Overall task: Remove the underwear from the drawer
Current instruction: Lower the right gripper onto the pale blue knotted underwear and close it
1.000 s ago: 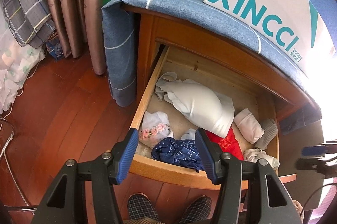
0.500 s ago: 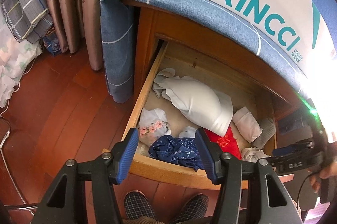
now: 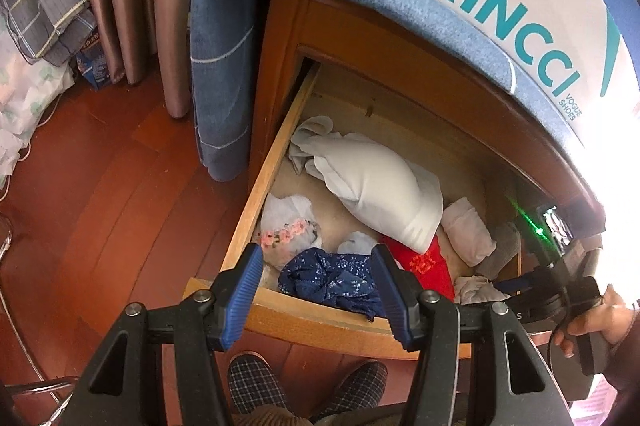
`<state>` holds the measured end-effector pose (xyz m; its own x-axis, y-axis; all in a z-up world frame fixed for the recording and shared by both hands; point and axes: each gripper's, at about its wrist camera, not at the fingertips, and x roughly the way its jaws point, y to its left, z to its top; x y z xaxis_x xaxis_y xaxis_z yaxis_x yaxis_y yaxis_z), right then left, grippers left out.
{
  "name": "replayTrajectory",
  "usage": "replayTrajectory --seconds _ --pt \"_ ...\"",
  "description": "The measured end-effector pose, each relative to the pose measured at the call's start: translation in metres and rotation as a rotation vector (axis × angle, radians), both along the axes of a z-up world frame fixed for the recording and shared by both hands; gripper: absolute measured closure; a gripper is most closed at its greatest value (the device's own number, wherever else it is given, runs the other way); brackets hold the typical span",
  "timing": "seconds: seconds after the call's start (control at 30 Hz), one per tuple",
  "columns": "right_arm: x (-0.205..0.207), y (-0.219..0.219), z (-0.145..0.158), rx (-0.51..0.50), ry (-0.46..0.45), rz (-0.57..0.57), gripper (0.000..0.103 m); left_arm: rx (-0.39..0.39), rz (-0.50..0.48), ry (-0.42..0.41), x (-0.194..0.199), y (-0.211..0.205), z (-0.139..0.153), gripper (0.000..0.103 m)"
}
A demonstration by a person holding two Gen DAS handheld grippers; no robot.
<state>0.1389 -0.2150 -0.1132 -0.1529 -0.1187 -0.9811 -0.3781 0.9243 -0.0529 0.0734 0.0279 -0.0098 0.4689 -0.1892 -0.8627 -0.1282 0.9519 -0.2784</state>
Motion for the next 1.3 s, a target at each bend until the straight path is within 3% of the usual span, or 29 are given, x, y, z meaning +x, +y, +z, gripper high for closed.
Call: replayTrajectory --seconds 0.23,0.43,0.57,0.8,0.93,1.1,1.3 --pt "0.007 0.007 -0.013 -0.033 0.038 0.033 0.025 -0.011 0.004 0.024 0.001 0.000 -0.006 0.046" --pt "0.007 0.014 -0.019 -0.063 0.055 0.050 0.026 -0.021 -0.004 0.049 0.004 0.001 -0.008 0.046" --pt "0.007 0.025 -0.029 -0.071 0.049 0.044 0.042 -0.057 -0.053 0.100 0.014 0.001 -0.012 0.046" --pt "0.002 0.019 -0.021 -0.039 -0.003 0.026 0.056 -0.051 -0.100 0.126 0.026 0.005 -0.009 0.046" --pt "-0.002 0.017 -0.011 -0.003 -0.063 -0.015 0.060 -0.012 -0.154 0.152 0.034 0.005 -0.011 0.046" --pt "-0.006 0.016 0.011 0.075 -0.128 -0.085 0.062 -0.018 -0.196 0.196 0.041 0.005 -0.018 0.046" --pt "-0.015 0.001 0.035 0.212 -0.184 -0.250 0.062 0.010 -0.334 0.255 0.052 -0.017 -0.025 0.046"
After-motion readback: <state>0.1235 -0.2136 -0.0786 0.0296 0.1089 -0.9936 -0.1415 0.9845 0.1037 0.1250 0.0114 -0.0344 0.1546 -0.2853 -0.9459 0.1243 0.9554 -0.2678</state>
